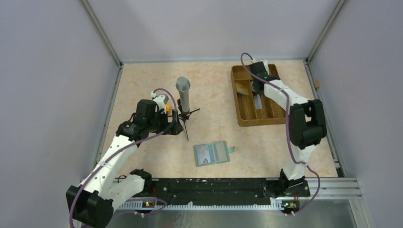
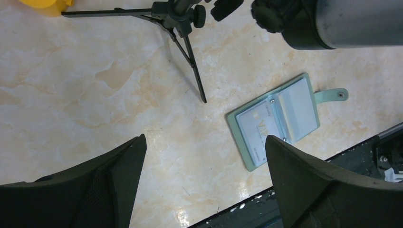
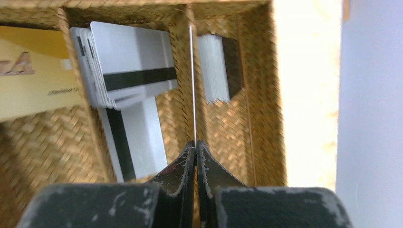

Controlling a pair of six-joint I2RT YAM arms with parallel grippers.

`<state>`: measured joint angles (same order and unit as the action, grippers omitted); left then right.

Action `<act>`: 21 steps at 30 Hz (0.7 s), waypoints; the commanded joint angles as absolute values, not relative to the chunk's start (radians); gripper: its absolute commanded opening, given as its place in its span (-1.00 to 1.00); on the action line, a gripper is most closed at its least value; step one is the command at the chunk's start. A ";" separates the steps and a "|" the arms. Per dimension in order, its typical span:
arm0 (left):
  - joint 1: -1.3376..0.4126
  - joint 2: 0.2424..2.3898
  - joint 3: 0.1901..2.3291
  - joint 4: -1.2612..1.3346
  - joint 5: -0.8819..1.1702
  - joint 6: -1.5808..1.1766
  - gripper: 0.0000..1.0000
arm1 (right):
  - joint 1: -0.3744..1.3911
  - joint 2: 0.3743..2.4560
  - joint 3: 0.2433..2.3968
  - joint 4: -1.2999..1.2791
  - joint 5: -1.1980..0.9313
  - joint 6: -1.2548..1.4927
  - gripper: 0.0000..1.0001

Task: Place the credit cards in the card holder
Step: Pick up the credit card from the storage box.

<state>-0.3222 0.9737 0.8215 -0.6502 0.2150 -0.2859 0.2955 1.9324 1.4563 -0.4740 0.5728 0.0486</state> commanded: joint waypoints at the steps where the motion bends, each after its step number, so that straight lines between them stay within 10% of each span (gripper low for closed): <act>1: -0.319 0.898 0.802 -0.583 0.277 -0.340 0.97 | 0.289 1.669 1.400 -0.494 0.529 0.146 -1.00; 21: -0.624 0.539 0.311 0.333 0.329 -0.998 0.90 | 0.593 0.920 0.654 0.055 -0.531 0.712 -1.00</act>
